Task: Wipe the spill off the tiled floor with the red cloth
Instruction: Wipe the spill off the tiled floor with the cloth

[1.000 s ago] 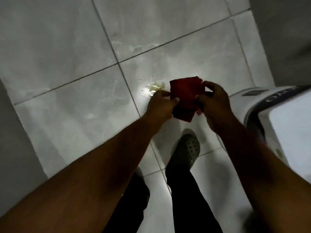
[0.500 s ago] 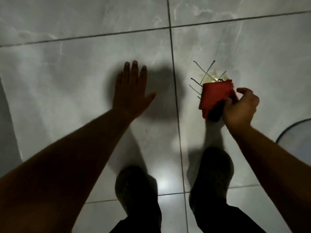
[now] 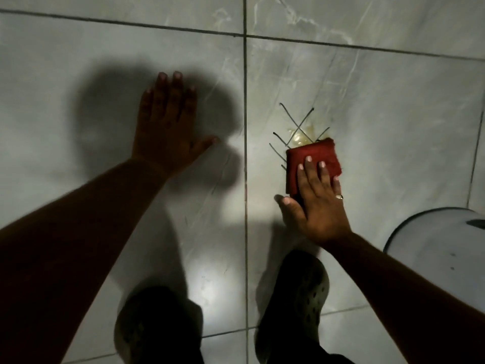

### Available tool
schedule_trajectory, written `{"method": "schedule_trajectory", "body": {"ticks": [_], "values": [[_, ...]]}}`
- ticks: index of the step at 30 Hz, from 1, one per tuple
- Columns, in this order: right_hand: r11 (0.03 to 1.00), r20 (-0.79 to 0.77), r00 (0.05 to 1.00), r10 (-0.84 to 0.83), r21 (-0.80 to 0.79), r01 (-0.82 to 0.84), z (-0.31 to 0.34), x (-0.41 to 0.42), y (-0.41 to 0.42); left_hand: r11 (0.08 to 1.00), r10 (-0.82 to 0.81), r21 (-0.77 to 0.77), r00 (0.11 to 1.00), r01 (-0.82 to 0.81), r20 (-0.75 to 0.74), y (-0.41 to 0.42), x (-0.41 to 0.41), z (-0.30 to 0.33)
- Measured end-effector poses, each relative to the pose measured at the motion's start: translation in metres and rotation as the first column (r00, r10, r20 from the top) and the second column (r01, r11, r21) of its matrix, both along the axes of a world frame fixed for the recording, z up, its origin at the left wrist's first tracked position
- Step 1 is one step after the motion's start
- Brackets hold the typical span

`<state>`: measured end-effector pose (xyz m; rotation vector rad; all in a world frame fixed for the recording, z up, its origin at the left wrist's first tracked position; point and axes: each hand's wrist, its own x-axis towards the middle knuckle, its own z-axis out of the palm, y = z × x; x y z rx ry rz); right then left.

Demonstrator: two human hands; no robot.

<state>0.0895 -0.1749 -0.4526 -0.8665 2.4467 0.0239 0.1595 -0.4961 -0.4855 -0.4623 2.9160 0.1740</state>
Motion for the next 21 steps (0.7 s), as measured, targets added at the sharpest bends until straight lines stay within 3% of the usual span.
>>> {"method": "schedule_trajectory", "body": {"ticks": [2, 4, 7, 9, 10, 11, 13, 14, 18, 21], "values": [[0.999, -0.013, 0.999, -0.034, 0.006, 0.034, -0.003, -0.017, 0.009, 1.000, -0.002, -0.002, 1.000, 0.002, -0.020, -0.004, -0.002, -0.002], [0.955, -0.050, 0.954, -0.297, -0.008, 0.297, -0.011, -0.029, 0.003, 1.000, -0.031, 0.000, 0.999, 0.031, -0.031, -0.007, -0.004, -0.002], [0.654, -0.091, 0.648, -0.756, -0.047, 0.755, -0.027, -0.053, -0.036, 0.999, -0.044, -0.006, 0.998, 0.044, -0.035, -0.009, -0.003, -0.005], [0.509, -0.083, 0.504, -0.860, -0.063, 0.858, -0.030, -0.061, -0.074, 0.999, -0.033, -0.019, 0.998, 0.032, -0.045, -0.009, -0.003, -0.008], [0.540, -0.075, 0.536, -0.841, -0.077, 0.838, -0.030, -0.058, -0.091, 1.000, -0.020, -0.023, 0.998, 0.019, -0.054, -0.010, -0.003, -0.009], [0.637, -0.070, 0.633, -0.771, -0.098, 0.765, -0.030, -0.049, -0.105, 1.000, -0.008, -0.026, 0.998, 0.006, -0.066, -0.010, -0.004, -0.010], [0.869, -0.049, 0.873, -0.485, -0.139, 0.475, -0.027, -0.023, -0.121, 0.999, 0.004, -0.034, 0.996, -0.007, -0.087, -0.012, -0.006, -0.014], [0.933, -0.031, 0.940, -0.339, -0.143, 0.331, -0.022, -0.013, -0.121, 0.999, 0.001, -0.036, 0.996, -0.004, -0.089, -0.014, -0.006, -0.014], [0.994, -0.010, 0.997, 0.080, -0.077, -0.081, -0.009, -0.029, -0.074, 0.999, -0.002, -0.048, 0.996, -0.002, -0.094, -0.021, 0.000, -0.014], [0.986, -0.059, 0.987, 0.148, -0.069, -0.152, -0.008, -0.070, -0.039, 0.998, -0.012, -0.061, 0.995, 0.006, -0.097, -0.023, 0.003, -0.014]]}}
